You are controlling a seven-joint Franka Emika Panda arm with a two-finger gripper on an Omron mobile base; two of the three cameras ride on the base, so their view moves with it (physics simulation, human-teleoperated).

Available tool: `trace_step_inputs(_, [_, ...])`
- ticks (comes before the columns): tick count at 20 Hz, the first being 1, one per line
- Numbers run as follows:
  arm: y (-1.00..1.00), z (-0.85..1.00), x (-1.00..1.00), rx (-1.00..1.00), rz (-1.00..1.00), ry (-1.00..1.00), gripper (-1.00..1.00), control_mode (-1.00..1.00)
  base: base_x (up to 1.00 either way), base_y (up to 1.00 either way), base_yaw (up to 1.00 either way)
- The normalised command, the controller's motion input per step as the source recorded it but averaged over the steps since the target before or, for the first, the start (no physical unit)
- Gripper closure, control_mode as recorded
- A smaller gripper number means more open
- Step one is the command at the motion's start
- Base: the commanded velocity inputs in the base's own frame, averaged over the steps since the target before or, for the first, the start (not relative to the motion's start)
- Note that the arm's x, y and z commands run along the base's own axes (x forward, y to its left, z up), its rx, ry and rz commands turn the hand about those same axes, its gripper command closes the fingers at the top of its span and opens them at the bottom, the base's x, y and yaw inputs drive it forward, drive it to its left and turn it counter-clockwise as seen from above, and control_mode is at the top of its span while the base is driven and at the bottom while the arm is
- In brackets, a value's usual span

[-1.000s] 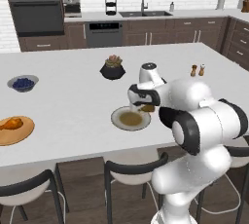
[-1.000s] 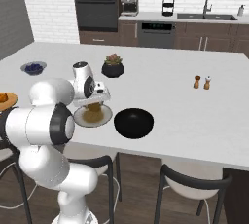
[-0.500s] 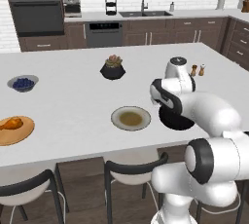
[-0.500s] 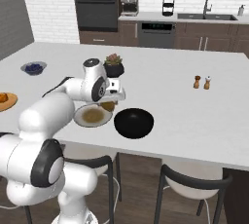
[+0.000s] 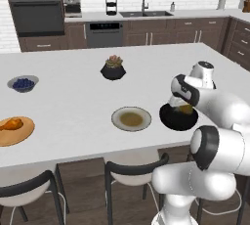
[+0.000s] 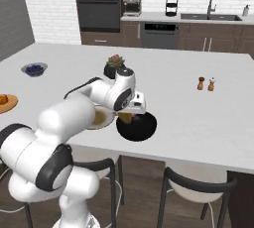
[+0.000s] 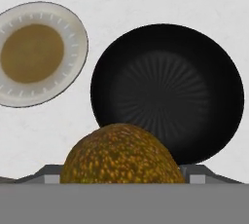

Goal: Pick the chicken drumstick and avocado from their plates and place them in the bowl. Then put the bowl in the fridge.

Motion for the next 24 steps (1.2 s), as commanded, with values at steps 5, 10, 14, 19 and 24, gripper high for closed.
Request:
trace_step_inputs(5, [-0.05, -0.66, 0.06, -0.04, 0.0, 0.1, 1.0, -1.0, 0.0, 0.0, 0.0])
trace_step_inputs(10, [-0.22, -0.42, 0.29, 0.0, 0.0, 0.0, 1.0, -1.0, 0.0, 0.0, 0.0])
trace_step_inputs(14, [0.0, -0.18, 0.12, 0.0, 0.0, 0.0, -1.0, -1.0, 0.0, 0.0, 0.0])
trace_step_inputs(19, [0.0, 0.0, 0.23, 0.0, 0.0, 0.0, -1.0, -1.0, 0.0, 0.0, 0.0])
trace_step_inputs(24, [-0.08, 0.0, 0.2, 0.0, 0.0, 0.0, -1.0, -1.0, 0.0, 0.0, 0.0])
